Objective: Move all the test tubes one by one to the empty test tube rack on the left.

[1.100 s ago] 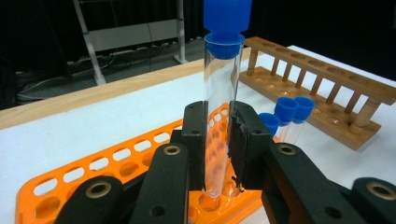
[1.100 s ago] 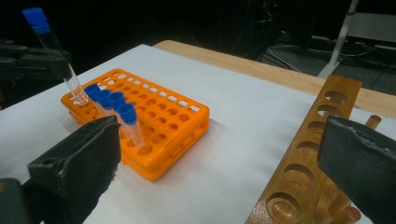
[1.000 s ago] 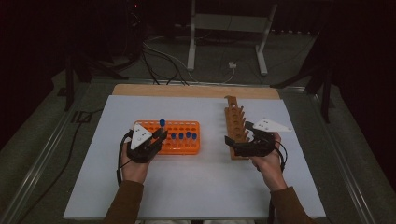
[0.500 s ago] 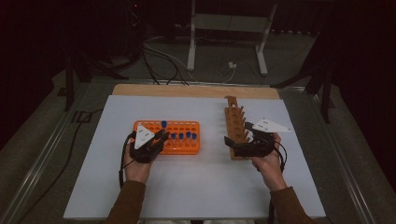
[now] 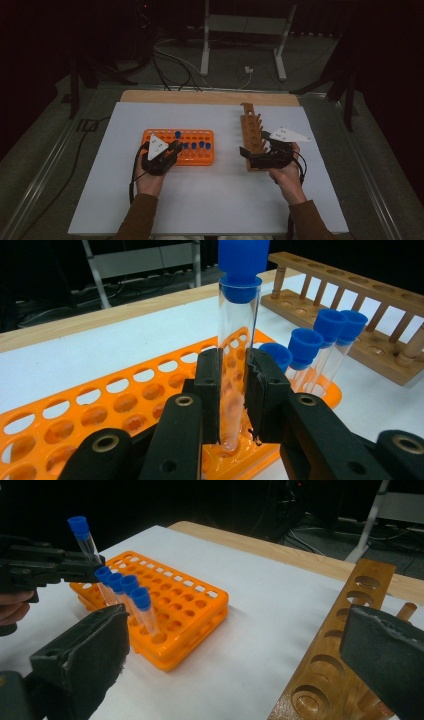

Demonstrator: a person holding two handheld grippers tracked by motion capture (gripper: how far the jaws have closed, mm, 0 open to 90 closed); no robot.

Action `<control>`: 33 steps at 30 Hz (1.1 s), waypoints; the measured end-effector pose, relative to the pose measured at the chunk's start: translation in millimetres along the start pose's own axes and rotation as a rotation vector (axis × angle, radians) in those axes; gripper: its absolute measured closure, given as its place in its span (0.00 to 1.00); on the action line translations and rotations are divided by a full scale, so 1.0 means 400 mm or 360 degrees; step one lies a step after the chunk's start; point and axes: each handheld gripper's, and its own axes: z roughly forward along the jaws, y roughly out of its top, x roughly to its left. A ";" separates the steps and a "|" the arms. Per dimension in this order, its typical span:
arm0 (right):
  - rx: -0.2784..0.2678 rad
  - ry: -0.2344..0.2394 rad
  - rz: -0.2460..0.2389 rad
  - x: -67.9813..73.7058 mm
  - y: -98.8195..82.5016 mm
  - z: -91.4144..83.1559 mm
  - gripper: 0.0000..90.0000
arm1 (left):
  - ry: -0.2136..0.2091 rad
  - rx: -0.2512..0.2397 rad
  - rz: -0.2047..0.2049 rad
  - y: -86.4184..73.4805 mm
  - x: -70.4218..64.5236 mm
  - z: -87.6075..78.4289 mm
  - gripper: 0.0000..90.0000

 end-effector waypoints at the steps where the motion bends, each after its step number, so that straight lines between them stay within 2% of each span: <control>1: 0.0000 0.0001 0.0000 0.000 0.000 0.000 0.00 | -0.0002 0.0002 0.0000 -0.001 0.000 0.001 0.87; 15: 0.0007 0.0009 0.0000 0.000 -0.002 0.002 0.00 | -0.0010 0.0044 -0.0005 -0.023 0.001 0.015 0.87; 25: 0.0017 0.0016 0.0006 -0.001 -0.005 0.006 0.00 | -0.0011 0.0131 -0.0010 -0.054 0.003 0.031 0.87; 33: 0.0022 0.0025 0.0002 0.001 -0.007 0.010 0.00 | -0.0013 0.0142 -0.0007 -0.060 0.003 0.034 0.87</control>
